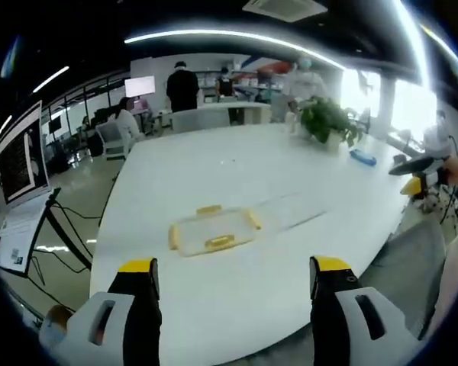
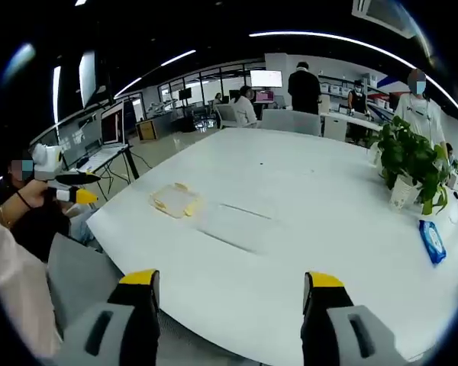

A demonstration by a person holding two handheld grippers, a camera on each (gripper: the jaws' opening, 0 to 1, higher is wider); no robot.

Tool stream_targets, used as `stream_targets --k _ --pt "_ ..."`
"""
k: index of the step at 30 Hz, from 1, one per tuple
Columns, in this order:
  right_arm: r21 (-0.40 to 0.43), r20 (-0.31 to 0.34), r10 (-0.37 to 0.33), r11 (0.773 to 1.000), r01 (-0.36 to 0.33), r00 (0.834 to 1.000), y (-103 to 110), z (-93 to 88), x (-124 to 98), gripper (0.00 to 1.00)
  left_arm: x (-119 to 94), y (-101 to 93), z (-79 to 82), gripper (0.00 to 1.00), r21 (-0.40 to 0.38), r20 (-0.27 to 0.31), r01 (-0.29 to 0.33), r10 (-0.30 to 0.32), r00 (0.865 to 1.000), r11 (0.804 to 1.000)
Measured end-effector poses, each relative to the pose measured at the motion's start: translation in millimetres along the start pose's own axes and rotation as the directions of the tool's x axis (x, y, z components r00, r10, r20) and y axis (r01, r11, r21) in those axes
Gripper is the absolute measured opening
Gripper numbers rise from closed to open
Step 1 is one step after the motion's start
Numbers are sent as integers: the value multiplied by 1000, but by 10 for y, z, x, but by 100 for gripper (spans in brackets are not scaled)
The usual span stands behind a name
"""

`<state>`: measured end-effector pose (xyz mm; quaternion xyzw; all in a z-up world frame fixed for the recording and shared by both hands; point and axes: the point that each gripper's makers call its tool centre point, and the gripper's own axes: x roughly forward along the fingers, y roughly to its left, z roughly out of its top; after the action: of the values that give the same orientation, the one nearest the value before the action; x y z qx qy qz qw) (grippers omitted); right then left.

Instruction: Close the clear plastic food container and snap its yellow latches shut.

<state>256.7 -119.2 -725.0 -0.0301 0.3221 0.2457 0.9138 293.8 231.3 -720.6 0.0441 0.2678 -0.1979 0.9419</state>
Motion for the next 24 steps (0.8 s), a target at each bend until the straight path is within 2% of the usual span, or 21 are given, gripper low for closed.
stream_targets --k 24 --pt "-3 -19 -1 1000 1 1000 -2 -45 -16 76 -4 -31 0 79 19 0 17 -17 1000 1000"
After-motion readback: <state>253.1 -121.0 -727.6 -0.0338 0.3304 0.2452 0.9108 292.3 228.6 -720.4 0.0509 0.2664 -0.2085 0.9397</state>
